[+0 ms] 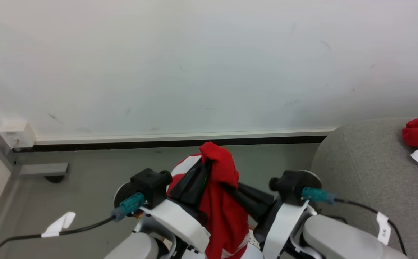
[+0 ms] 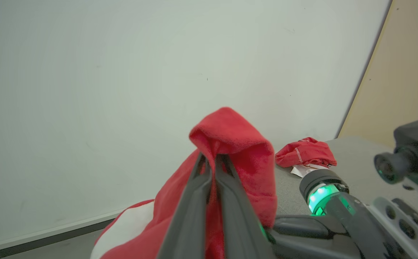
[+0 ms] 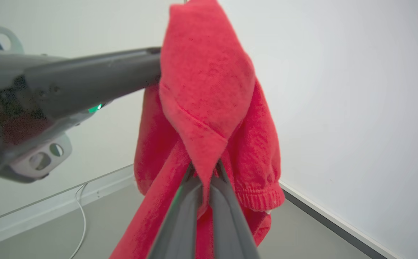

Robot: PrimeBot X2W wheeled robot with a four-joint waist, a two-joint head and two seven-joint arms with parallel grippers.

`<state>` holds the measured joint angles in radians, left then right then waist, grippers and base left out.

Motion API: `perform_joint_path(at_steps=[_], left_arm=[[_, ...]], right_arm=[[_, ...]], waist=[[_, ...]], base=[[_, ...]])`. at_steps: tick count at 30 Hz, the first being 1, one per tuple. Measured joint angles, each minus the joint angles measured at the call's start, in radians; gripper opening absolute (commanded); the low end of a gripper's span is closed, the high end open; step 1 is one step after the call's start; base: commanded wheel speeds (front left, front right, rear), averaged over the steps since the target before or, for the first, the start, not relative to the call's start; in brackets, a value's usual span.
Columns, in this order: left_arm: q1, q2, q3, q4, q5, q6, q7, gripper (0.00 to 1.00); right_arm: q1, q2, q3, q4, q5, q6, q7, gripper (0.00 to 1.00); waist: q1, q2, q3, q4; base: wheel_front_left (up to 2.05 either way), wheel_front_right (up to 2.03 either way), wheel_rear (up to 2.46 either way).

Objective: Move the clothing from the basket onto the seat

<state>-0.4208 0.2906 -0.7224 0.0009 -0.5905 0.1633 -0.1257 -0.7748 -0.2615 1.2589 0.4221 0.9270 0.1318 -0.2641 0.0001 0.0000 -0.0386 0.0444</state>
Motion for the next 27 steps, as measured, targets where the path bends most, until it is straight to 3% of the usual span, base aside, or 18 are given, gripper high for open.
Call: perform_joint_path(at_steps=[1, 2, 3, 5, 16, 27], left_arm=[[0.000, 0.001, 0.001, 0.003, -0.001, 0.002, -0.003, 0.00], [0.001, 0.002, 0.004, 0.008, -0.001, 0.005, -0.008, 0.24], [0.003, 0.004, 0.008, 0.013, -0.001, 0.007, -0.015, 0.39], [0.008, 0.008, 0.007, 0.021, 0.000, 0.012, -0.021, 1.00], [0.030, 0.020, -0.023, 0.050, 0.008, 0.004, -0.028, 1.00], [0.033, 0.014, -0.062, 0.089, 0.014, -0.030, -0.036, 1.00]], right_arm=[[0.000, -0.006, -0.016, -0.011, 0.008, 0.000, 0.000, 0.00], [0.000, -0.015, -0.034, -0.022, 0.015, 0.000, 0.000, 0.00], [0.000, -0.024, -0.050, -0.032, 0.020, 0.000, 0.000, 0.00], [0.002, -0.040, -0.079, -0.048, 0.028, 0.000, 0.000, 0.00], [0.035, -0.130, -0.248, -0.096, 0.034, 0.000, 0.000, 0.00], [0.067, -0.183, -0.378, -0.138, 0.009, 0.000, 0.000, 0.00]], waist=[[0.0000, 0.0000, 0.000, -0.002], [0.0000, 0.0000, 0.000, -0.004], [0.0000, 0.0000, 0.000, -0.007], [0.0000, 0.0000, -0.001, -0.013], [0.0000, 0.0000, 0.014, -0.076], [0.0000, 0.0000, 0.041, -0.210]], base=[[0.00, 0.00, 0.00], [0.00, 0.00, 0.00], [0.00, 0.00, 0.00], [0.00, 0.00, 0.00], [0.00, 0.00, 0.00], [0.00, 0.00, 0.00]])
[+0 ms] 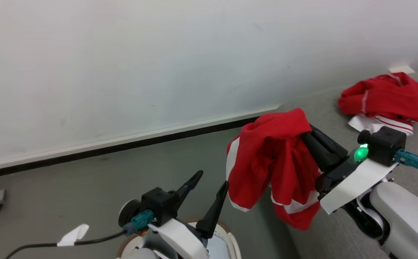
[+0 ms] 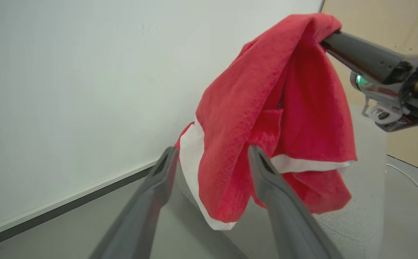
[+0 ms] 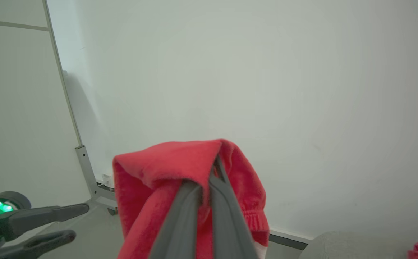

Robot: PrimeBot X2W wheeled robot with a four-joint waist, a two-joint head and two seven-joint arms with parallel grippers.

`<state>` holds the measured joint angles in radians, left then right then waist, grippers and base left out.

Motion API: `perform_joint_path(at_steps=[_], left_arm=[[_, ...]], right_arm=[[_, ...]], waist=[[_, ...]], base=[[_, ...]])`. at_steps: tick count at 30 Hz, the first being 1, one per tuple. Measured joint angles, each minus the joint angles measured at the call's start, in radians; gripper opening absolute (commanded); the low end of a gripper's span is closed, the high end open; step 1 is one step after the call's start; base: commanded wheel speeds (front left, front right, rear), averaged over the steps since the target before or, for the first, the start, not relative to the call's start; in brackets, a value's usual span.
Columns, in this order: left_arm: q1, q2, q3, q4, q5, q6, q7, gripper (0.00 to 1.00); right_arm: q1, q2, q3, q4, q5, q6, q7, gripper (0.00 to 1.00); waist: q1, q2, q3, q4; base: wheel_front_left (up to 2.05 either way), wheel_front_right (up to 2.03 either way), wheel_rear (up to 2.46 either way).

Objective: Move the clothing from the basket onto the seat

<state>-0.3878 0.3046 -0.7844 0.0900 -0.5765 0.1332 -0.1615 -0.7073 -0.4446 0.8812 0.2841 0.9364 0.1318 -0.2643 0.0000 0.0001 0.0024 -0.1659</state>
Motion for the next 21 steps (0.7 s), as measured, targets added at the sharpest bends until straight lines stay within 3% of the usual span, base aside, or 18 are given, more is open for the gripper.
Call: perform_joint_path(at_steps=[8, 14, 21], left_arm=[[-0.017, -0.011, -0.010, 0.027, 0.001, -0.011, -0.010, 1.00], [-0.043, -0.014, -0.019, 0.030, 0.007, -0.016, -0.006, 1.00], [-0.153, -0.012, -0.035, 0.009, 0.060, -0.025, 0.037, 1.00]], right_arm=[[0.037, -0.028, -0.063, -0.018, -0.004, 0.000, 0.000, 0.00], [0.059, -0.028, -0.127, -0.023, -0.006, 0.000, 0.000, 0.00], [0.021, -0.023, -0.349, 0.009, -0.072, 0.000, 0.000, 0.00]], waist=[[0.0000, 0.0000, 0.023, -0.121], [0.0000, 0.0000, 0.061, -0.171], [0.0001, 0.0000, 0.176, -0.180]], base=[[0.00, 0.00, 0.00], [0.00, 0.00, 0.00], [0.00, 0.00, 0.00]])
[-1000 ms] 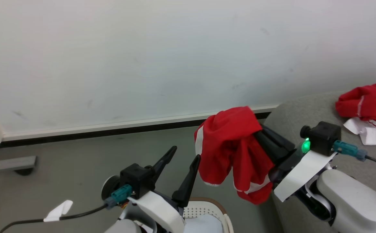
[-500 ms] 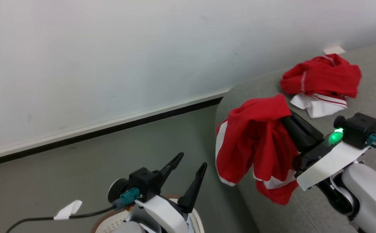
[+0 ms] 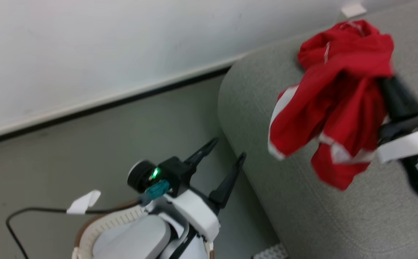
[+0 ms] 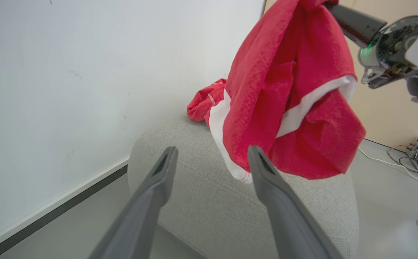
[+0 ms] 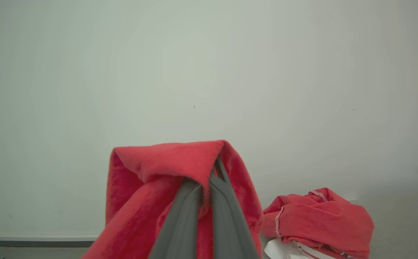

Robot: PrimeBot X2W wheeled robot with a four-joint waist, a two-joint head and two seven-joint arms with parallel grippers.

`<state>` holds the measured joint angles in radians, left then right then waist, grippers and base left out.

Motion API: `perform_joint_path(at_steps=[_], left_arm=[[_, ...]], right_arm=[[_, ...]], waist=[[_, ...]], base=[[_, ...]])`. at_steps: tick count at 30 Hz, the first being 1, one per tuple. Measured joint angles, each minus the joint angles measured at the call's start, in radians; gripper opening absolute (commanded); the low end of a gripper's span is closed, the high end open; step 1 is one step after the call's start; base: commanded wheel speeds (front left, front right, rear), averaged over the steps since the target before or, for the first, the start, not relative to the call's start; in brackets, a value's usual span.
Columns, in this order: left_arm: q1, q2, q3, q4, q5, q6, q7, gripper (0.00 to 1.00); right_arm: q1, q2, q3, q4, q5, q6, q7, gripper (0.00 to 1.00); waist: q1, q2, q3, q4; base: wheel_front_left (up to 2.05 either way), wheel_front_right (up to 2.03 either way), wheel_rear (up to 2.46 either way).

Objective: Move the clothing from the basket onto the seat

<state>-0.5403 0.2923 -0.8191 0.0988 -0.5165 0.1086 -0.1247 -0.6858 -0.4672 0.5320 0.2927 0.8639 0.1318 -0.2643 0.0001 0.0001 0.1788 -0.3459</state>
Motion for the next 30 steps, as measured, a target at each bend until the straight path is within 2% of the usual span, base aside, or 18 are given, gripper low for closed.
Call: perform_joint_path(at_steps=[8, 15, 19, 26, 27, 28, 29, 30], left_arm=[[-0.225, -0.039, -0.034, -0.016, 0.082, -0.048, 0.063, 1.00], [-0.351, -0.076, -0.032, -0.009, 0.122, -0.057, 0.065, 1.00], [-0.375, -0.094, -0.030, 0.003, 0.130, -0.054, 0.051, 1.00], [-0.386, -0.114, -0.035, 0.042, 0.134, -0.049, 0.019, 1.00], [-0.386, -0.114, -0.033, 0.050, 0.134, -0.049, 0.017, 1.00], [-0.386, -0.112, -0.032, 0.055, 0.134, -0.047, 0.014, 1.00], [-0.386, -0.108, -0.029, 0.062, 0.133, -0.046, 0.008, 1.00], [-0.386, -0.106, -0.026, 0.065, 0.132, -0.046, 0.004, 1.00]], right_arm=[[-0.207, -0.051, -0.335, 0.120, -0.092, 0.000, 0.000, 0.00], [-0.457, -0.107, -0.643, 0.275, -0.232, 0.000, 0.000, 0.00], [-0.513, -0.084, -0.715, 0.374, -0.345, 0.000, 0.000, 0.00], [-0.489, 0.020, -0.776, 0.521, -0.465, 0.000, 0.000, 0.00], [-0.479, 0.033, -0.786, 0.525, -0.474, 0.000, 0.000, 0.32], [-0.472, 0.043, -0.796, 0.523, -0.484, 0.000, 0.000, 0.74], [-0.462, 0.056, -0.802, 0.515, -0.495, 0.000, 0.000, 1.00], [-0.448, 0.065, -0.803, 0.499, -0.504, 0.000, 0.000, 1.00]], waist=[[0.0001, 0.0000, 0.218, 0.043], [0.0003, 0.0000, 0.422, 0.116], [0.0003, -0.0001, 0.519, 0.163], [0.0002, 0.0000, 0.620, 0.237], [0.0002, -0.0001, 0.626, 0.244], [0.0003, -0.0001, 0.628, 0.248], [0.0002, -0.0001, 0.625, 0.249], [0.0002, -0.0001, 0.620, 0.248]], base=[[0.00, 0.00, 0.00], [0.00, 0.00, 0.00], [0.00, 0.00, 0.00], [0.00, 0.00, 0.00], [0.00, 0.00, 0.00], [0.00, 0.00, 0.00], [0.00, 0.00, 0.00], [0.00, 0.00, 0.00]])
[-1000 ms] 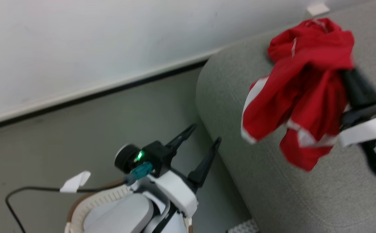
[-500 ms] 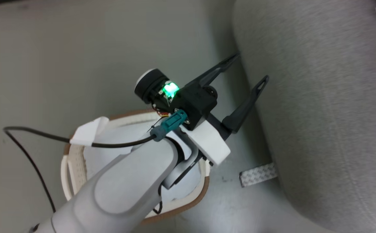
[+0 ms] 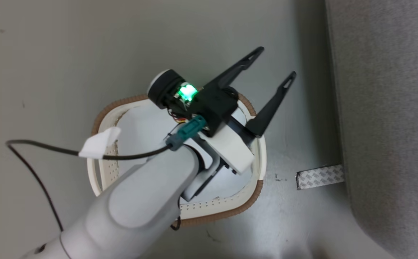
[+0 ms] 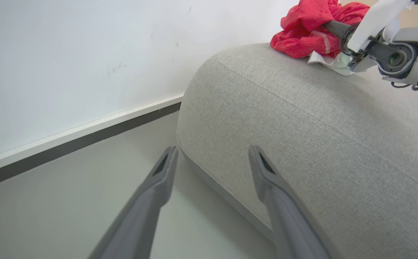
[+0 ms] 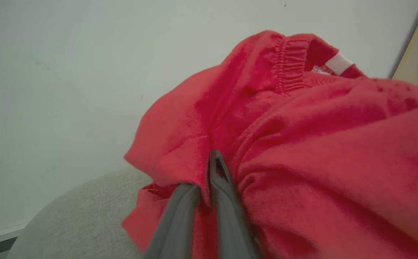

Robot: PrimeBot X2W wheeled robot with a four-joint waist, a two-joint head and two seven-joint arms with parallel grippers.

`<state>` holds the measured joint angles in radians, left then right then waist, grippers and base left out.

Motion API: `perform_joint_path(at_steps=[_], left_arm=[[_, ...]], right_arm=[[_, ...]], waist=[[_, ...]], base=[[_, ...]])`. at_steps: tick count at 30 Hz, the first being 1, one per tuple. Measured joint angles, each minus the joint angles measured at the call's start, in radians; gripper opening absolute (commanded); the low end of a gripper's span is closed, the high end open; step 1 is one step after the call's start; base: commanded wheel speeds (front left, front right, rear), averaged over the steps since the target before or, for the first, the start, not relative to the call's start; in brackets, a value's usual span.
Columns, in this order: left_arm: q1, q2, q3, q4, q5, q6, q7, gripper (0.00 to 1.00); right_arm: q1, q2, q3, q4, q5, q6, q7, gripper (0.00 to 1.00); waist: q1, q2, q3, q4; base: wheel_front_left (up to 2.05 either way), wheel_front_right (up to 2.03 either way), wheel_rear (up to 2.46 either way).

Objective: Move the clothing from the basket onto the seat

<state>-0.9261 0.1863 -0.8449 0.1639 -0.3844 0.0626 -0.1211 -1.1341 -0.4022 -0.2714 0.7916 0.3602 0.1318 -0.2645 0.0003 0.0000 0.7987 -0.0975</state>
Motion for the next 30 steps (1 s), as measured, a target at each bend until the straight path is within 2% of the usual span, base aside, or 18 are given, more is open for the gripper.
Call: perform_joint_path(at_steps=[6, 15, 23, 30], left_arm=[[0.026, 0.020, 0.034, 0.029, -0.023, 0.018, -0.042, 1.00], [0.187, 0.060, 0.135, 0.085, -0.085, 0.094, -0.127, 1.00], [0.429, 0.120, 0.267, 0.086, -0.120, 0.148, -0.142, 1.00], [0.636, 0.115, 0.379, 0.052, -0.100, 0.167, -0.143, 1.00]], right_arm=[[0.132, 0.044, 0.021, -0.158, -0.028, 0.000, 0.000, 1.00], [0.425, 0.106, 0.113, -0.429, -0.062, 0.000, 0.000, 1.00], [0.685, 0.153, 0.209, -0.520, -0.091, 0.000, 0.000, 1.00], [0.853, 0.218, 0.253, -0.530, -0.143, 0.000, 0.000, 1.00]], waist=[[-0.0002, 0.0000, -0.072, -0.019], [-0.0002, 0.0000, -0.260, -0.029], [-0.0006, 0.0000, -0.487, -0.003], [-0.0007, 0.0000, -0.647, 0.035]], base=[[0.00, 0.00, 0.00], [0.00, 0.00, 0.00], [0.00, 0.00, 0.00], [0.00, 0.00, 0.00]])
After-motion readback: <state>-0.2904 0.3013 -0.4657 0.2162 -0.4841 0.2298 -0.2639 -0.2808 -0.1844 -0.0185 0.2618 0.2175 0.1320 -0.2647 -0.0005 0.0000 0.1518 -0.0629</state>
